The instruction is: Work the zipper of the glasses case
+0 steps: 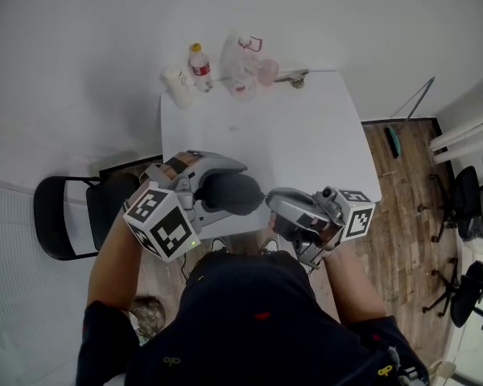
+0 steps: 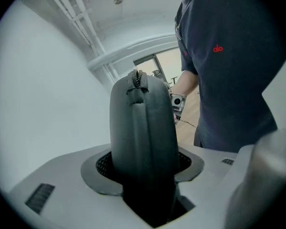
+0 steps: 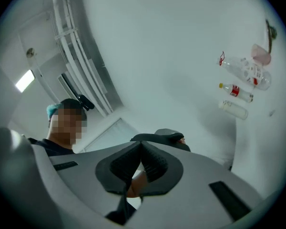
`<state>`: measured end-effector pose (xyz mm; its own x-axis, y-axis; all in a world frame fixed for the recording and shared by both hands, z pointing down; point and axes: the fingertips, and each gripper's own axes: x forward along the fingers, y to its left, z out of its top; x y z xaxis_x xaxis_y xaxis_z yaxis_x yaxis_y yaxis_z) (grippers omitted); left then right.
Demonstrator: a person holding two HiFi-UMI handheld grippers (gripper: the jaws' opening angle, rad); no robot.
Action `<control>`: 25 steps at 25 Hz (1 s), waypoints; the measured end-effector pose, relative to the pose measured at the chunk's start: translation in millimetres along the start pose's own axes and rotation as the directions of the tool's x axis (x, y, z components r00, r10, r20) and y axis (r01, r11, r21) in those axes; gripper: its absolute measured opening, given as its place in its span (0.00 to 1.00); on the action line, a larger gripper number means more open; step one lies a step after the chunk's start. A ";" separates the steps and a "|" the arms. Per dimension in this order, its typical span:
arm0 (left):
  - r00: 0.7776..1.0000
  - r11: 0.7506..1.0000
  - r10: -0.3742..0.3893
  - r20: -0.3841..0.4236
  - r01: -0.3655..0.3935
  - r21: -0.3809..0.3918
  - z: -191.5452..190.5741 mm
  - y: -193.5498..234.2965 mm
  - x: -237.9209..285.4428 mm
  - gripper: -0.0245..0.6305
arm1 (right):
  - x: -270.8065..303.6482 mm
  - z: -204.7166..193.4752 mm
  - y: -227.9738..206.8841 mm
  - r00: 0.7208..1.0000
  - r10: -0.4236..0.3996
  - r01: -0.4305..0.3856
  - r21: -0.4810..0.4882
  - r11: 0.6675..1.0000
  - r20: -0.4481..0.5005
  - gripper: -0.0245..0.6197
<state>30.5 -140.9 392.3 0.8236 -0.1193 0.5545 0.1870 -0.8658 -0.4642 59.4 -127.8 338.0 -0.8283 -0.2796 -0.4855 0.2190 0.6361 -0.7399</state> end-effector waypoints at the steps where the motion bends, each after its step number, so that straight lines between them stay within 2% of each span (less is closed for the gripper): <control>1: 0.999 1.000 0.016 -0.029 -0.016 0.006 -5.5 2.3 1.8 0.45 | -1.2 2.0 -4.6 0.999 -0.052 0.052 -0.027 0.998 -0.016 0.07; 5: 0.990 0.998 0.061 -0.128 -0.057 0.032 -24.6 9.3 9.3 0.45 | -1.0 6.7 -10.3 0.975 -0.203 0.189 -0.148 0.971 -0.086 0.07; 9: 0.976 0.995 0.094 -0.195 -0.088 0.037 -37.0 14.8 15.6 0.45 | 5.2 8.9 -9.0 0.943 -0.307 0.264 -0.272 0.926 -0.131 0.07; 14: 0.951 0.990 0.142 -0.276 -0.141 0.025 -52.9 23.0 25.3 0.45 | 11.7 10.5 -15.2 0.894 -0.427 0.352 -0.371 0.859 -0.140 0.07; 19: 0.925 0.984 0.169 -0.341 -0.180 0.000 -64.4 26.7 32.1 0.45 | 16.7 10.0 -21.3 0.850 -0.507 0.401 -0.447 0.800 -0.145 0.07; 25: 0.907 0.987 0.140 -0.397 -0.162 -0.021 -75.7 22.4 38.5 0.44 | 27.7 -0.7 -29.9 0.800 -0.574 0.414 -0.532 0.738 -0.174 0.07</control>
<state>25.9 -201.7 455.6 0.5605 -0.4226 0.7122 0.0401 -0.8452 -0.5330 29.5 -154.1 347.0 -0.8780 -0.4641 0.1170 -0.4559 0.7365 -0.4997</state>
